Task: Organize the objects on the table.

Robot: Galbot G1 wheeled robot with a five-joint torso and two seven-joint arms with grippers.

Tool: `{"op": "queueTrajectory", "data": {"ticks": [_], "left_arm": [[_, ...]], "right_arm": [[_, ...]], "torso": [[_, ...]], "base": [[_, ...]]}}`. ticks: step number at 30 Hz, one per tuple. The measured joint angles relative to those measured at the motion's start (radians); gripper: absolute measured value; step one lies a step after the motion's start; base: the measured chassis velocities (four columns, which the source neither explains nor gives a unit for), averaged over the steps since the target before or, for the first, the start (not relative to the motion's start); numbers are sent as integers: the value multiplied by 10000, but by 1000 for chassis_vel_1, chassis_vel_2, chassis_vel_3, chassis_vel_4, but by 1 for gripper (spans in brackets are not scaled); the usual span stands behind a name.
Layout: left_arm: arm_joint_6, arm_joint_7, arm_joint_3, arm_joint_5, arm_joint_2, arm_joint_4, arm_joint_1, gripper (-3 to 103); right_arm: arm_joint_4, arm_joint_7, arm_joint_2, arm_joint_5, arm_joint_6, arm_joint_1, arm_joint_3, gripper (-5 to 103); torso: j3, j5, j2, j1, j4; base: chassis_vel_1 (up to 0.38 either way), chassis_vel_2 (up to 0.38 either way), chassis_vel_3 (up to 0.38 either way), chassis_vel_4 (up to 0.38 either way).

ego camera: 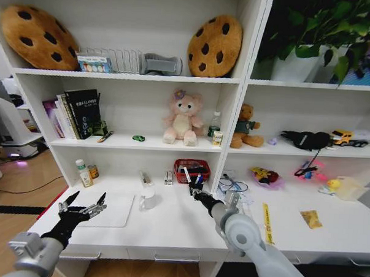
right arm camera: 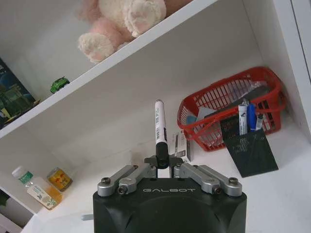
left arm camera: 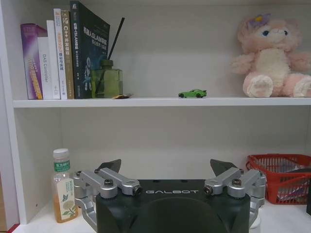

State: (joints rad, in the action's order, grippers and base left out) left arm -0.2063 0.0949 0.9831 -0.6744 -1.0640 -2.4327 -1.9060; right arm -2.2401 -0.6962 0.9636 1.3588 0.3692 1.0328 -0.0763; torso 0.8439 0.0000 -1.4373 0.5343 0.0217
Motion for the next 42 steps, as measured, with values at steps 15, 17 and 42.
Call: {"op": "queueTrajectory", "data": {"ticks": [15,17,42], "left_arm": [[0,0,0,0,0,0,0,100],[0,0,0,0,0,0,0,100],[0,8,1,0,0,0,0,100]], "right_arm": [[-771,-3151,1193,5793,-2154,-1046,-778,11],[-724,-3364,1553,5852,-2459,-1074,-788,11],[-15,-873,5911,5131,-6129,1029,-1663,11]], "torso": [[0,-1,0,-1,-2],[0,-1,1,0,-4],[0,-1,1,0,0]], "base": [[0,0,0,0],[0,0,0,0],[0,0,0,0]]}}
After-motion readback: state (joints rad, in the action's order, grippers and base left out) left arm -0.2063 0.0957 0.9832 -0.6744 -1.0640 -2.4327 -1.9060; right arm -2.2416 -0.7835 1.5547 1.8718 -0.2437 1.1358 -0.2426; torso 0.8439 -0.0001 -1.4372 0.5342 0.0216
